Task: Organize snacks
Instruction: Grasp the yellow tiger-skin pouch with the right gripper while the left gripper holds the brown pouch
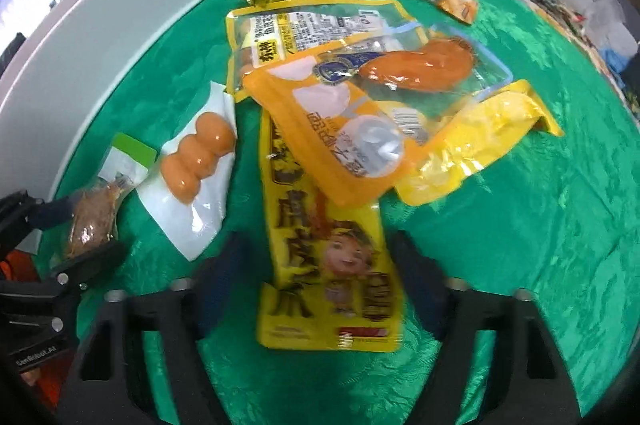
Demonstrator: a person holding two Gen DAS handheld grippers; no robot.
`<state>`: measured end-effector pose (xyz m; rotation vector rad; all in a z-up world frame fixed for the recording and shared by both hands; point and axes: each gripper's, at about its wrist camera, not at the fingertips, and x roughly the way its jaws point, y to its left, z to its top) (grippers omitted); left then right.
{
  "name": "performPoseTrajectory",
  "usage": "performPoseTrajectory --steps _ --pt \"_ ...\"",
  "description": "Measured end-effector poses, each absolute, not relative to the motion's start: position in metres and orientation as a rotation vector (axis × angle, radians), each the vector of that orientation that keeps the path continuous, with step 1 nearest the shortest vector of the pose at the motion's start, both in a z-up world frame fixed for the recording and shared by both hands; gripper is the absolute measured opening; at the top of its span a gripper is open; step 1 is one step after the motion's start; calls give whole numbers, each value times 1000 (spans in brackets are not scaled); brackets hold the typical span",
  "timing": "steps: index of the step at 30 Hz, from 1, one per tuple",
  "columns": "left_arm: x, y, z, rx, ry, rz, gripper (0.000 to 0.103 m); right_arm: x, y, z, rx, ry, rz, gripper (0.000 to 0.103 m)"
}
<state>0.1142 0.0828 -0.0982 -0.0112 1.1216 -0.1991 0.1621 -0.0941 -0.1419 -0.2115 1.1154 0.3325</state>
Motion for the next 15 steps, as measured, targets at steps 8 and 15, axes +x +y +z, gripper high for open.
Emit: performPoseTrajectory --steps 8,15 --pt "113 87 -98 -46 1127 -206 54 133 -128 -136 -140 1165 353 56" --pt "114 89 -96 -92 1138 -222 49 103 -174 -130 -99 1166 330 56"
